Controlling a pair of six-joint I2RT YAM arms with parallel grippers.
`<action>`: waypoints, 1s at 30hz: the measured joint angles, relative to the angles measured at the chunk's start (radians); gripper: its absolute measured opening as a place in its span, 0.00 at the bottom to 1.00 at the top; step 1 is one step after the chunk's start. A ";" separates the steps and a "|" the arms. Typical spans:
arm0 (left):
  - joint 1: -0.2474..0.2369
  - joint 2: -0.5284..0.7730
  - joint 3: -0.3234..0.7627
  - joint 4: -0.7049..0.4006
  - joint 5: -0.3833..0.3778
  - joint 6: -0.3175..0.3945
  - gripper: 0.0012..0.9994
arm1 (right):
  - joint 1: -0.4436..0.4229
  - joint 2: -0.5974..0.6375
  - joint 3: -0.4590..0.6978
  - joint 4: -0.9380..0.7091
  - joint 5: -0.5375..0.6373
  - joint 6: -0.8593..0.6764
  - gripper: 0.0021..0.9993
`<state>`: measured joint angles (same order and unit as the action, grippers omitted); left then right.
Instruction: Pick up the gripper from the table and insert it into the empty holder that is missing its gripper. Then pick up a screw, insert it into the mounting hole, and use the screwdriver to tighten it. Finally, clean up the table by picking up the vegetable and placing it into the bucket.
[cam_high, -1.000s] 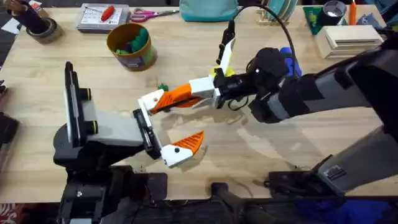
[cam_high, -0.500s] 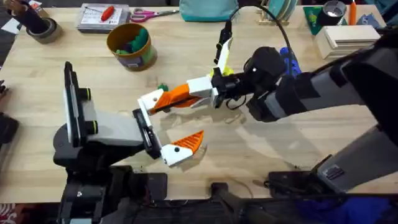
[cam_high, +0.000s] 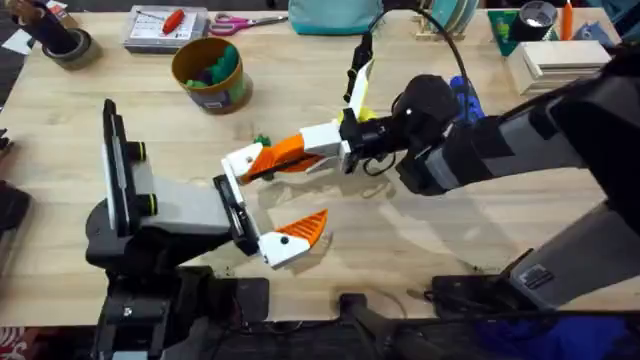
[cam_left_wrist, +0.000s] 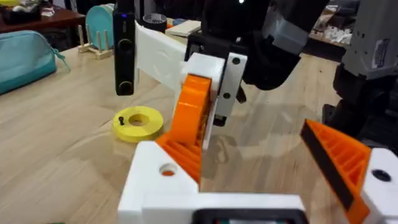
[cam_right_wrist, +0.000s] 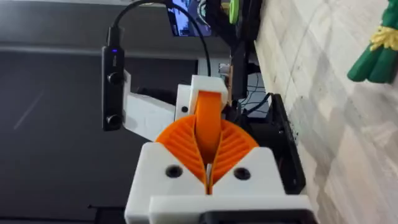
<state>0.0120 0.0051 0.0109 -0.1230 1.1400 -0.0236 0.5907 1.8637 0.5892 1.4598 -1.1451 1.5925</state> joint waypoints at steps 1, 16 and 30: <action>0.000 0.000 0.000 0.000 0.000 0.000 0.99 | 0.000 0.000 0.000 0.000 0.000 0.000 0.01; 0.000 0.000 0.000 0.000 0.004 0.001 0.99 | 0.002 0.001 0.000 -0.005 0.000 0.000 0.30; 0.000 0.000 0.000 0.000 0.004 0.001 0.99 | 0.009 0.005 0.000 -0.009 0.000 -0.004 1.00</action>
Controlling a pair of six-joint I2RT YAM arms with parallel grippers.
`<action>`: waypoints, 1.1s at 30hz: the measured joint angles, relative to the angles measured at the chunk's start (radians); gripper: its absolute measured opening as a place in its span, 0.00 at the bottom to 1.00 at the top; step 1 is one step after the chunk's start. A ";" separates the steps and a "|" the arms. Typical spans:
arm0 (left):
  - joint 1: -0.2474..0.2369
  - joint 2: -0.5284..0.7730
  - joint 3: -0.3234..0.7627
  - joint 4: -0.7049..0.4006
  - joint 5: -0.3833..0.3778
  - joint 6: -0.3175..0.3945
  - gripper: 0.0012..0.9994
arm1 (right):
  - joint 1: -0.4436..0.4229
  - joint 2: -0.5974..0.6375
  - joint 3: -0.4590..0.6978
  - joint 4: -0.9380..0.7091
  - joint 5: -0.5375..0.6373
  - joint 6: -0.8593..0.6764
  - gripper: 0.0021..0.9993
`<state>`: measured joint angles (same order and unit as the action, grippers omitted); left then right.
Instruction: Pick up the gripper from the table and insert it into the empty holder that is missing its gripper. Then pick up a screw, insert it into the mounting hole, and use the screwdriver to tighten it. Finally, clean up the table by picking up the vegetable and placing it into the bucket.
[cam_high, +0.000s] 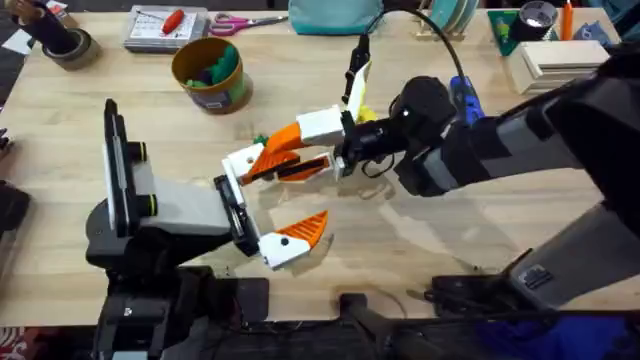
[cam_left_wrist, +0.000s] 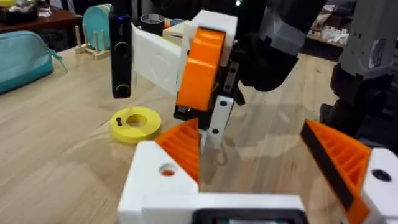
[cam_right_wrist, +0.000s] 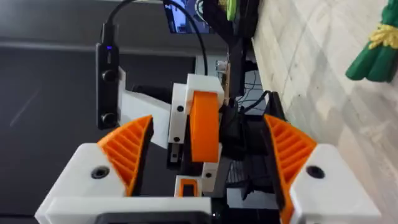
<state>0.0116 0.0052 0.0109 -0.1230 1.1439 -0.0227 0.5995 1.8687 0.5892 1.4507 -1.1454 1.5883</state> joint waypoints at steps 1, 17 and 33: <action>0.000 0.000 0.000 0.000 0.000 0.000 0.99 | 0.000 0.000 0.000 0.000 0.000 0.001 1.00; 0.000 0.000 0.000 0.000 0.000 0.000 0.99 | -0.030 0.000 0.000 0.000 -0.004 0.000 0.99; 0.000 0.000 0.000 0.000 0.000 0.000 0.99 | -0.292 -0.047 0.000 -0.047 -0.087 -0.029 1.00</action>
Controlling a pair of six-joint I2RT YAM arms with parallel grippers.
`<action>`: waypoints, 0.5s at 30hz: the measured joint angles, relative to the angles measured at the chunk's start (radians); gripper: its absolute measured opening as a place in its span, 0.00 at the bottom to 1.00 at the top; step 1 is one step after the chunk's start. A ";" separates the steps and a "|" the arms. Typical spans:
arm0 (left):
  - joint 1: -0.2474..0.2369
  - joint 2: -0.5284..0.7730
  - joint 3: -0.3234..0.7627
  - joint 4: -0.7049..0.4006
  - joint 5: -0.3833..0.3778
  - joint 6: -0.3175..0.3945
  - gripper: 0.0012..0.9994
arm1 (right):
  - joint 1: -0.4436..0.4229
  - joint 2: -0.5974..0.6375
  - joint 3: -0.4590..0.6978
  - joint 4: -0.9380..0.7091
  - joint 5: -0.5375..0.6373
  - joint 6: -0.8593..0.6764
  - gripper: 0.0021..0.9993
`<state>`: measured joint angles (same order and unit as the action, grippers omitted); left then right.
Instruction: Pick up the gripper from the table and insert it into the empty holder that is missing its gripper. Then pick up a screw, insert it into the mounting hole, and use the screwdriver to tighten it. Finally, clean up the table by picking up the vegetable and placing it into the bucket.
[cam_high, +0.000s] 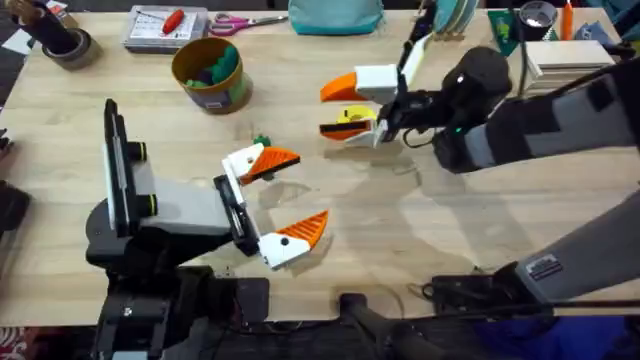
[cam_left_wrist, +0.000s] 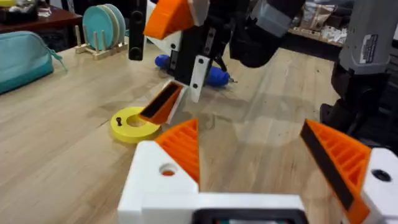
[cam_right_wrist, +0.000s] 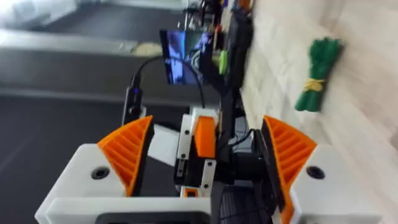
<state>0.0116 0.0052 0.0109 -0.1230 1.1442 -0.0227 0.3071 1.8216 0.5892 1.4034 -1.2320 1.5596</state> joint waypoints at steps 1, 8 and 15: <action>0.000 0.000 0.000 0.000 0.000 0.000 0.99 | -0.015 -0.010 0.000 -0.046 0.000 -0.018 1.00; 0.000 0.000 0.000 0.000 0.000 0.000 0.99 | -0.107 -0.110 0.002 -0.481 -0.003 -0.258 1.00; 0.000 0.000 0.000 0.000 0.000 0.000 0.99 | -0.229 -0.289 0.063 -0.849 -0.002 -0.561 1.00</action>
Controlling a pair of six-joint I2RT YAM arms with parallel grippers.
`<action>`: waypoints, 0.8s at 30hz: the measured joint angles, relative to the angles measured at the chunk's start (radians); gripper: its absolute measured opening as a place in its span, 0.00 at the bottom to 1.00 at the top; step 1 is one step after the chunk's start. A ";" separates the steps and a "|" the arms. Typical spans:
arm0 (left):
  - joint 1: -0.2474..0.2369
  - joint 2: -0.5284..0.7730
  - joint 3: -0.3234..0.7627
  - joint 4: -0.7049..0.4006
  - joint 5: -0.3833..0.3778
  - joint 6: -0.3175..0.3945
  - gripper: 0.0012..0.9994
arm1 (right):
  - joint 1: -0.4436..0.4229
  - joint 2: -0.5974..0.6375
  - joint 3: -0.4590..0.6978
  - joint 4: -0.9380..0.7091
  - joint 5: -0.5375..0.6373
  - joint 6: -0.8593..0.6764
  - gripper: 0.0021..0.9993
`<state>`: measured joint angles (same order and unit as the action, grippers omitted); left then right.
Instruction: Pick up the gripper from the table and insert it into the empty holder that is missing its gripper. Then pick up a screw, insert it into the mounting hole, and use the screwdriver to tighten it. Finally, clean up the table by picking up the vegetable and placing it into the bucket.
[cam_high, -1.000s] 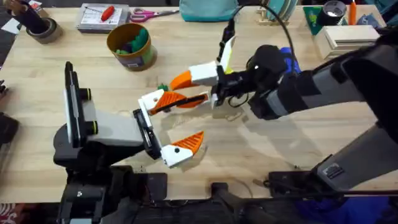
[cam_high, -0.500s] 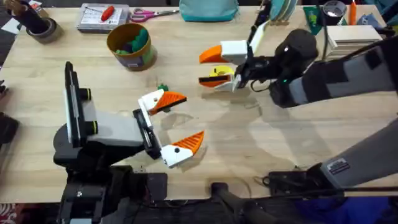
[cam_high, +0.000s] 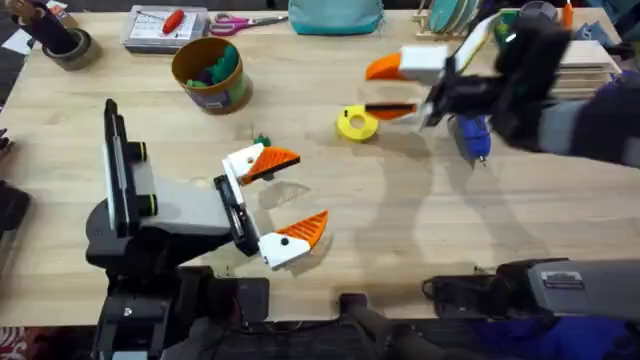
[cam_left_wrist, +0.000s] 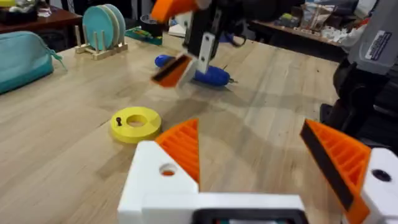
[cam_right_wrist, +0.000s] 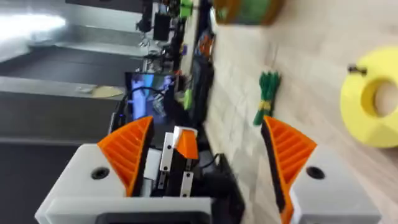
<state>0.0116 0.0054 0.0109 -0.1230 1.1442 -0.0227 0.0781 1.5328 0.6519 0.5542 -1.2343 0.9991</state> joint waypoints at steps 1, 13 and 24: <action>0.000 0.000 0.000 0.000 0.000 0.000 0.99 | -0.014 -0.031 0.017 -0.053 0.004 -0.041 1.00; 0.000 0.000 0.000 0.000 0.000 0.000 0.99 | -0.128 -0.302 0.228 -0.858 0.274 -0.563 1.00; 0.000 0.000 0.000 0.000 0.000 0.000 0.99 | 0.075 -0.324 0.459 -1.340 0.859 -0.900 1.00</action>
<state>0.0116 0.0055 0.0109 -0.1230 1.1442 -0.0227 0.1526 1.2083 1.1106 -0.7859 -0.3748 0.0995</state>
